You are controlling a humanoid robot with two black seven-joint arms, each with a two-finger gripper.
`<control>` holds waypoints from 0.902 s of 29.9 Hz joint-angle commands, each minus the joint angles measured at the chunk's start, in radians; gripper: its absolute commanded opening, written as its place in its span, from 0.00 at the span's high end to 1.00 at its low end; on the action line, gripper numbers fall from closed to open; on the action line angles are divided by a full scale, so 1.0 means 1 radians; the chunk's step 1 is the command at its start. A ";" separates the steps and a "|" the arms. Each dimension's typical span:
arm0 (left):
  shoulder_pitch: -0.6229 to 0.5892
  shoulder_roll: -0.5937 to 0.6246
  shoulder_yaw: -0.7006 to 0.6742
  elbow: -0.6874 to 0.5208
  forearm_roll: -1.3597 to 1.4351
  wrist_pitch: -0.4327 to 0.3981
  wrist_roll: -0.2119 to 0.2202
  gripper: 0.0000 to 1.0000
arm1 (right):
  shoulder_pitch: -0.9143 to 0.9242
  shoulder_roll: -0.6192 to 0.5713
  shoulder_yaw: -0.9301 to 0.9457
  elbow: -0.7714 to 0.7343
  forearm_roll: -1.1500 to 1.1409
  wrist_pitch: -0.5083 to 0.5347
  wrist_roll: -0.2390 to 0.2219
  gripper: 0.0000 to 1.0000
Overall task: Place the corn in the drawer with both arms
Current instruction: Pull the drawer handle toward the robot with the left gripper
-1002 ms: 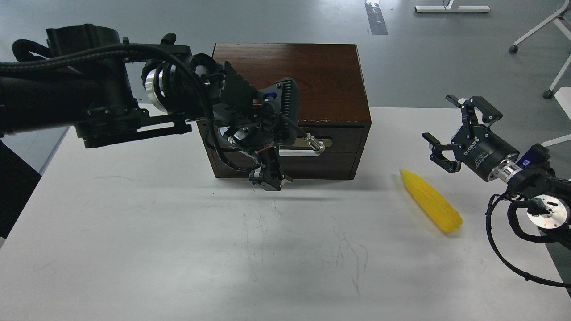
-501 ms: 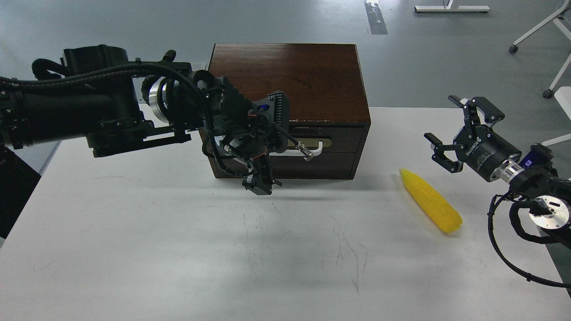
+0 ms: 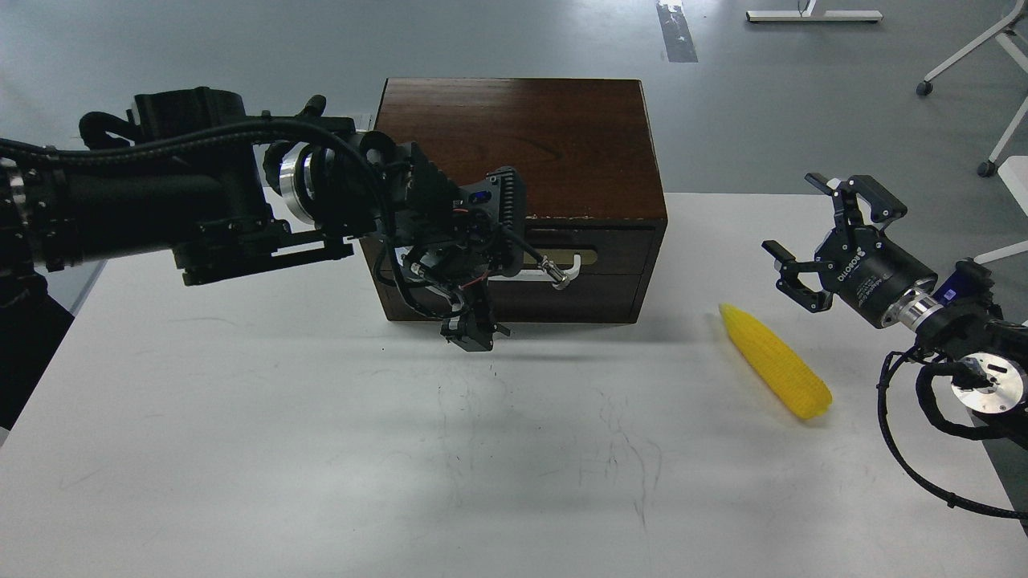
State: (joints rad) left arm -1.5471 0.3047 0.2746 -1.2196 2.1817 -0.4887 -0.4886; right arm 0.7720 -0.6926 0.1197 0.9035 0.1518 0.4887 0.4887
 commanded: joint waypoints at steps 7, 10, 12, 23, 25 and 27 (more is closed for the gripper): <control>0.010 -0.006 0.008 0.017 0.000 0.000 0.000 0.02 | -0.007 -0.001 0.000 0.000 0.000 0.000 0.000 0.00; 0.012 -0.006 0.008 0.023 0.000 0.000 0.000 0.02 | -0.007 -0.001 0.000 0.000 0.000 0.000 0.000 0.00; 0.013 -0.009 0.008 0.023 0.000 0.000 0.000 0.02 | -0.007 -0.001 0.000 0.000 0.000 0.000 0.000 0.00; 0.024 -0.035 0.012 0.022 0.000 0.000 0.000 0.02 | -0.014 -0.002 0.002 0.000 0.000 0.000 0.000 0.00; 0.022 -0.035 0.034 0.020 0.000 0.000 0.000 0.02 | -0.016 -0.002 0.000 0.000 0.000 0.000 0.000 0.00; 0.022 -0.035 0.038 0.015 0.000 0.000 0.000 0.02 | -0.019 -0.002 0.000 0.000 0.000 0.000 0.000 0.00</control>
State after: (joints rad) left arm -1.5241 0.2701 0.3019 -1.1991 2.1818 -0.4884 -0.4883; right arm 0.7572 -0.6949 0.1201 0.9036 0.1518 0.4887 0.4887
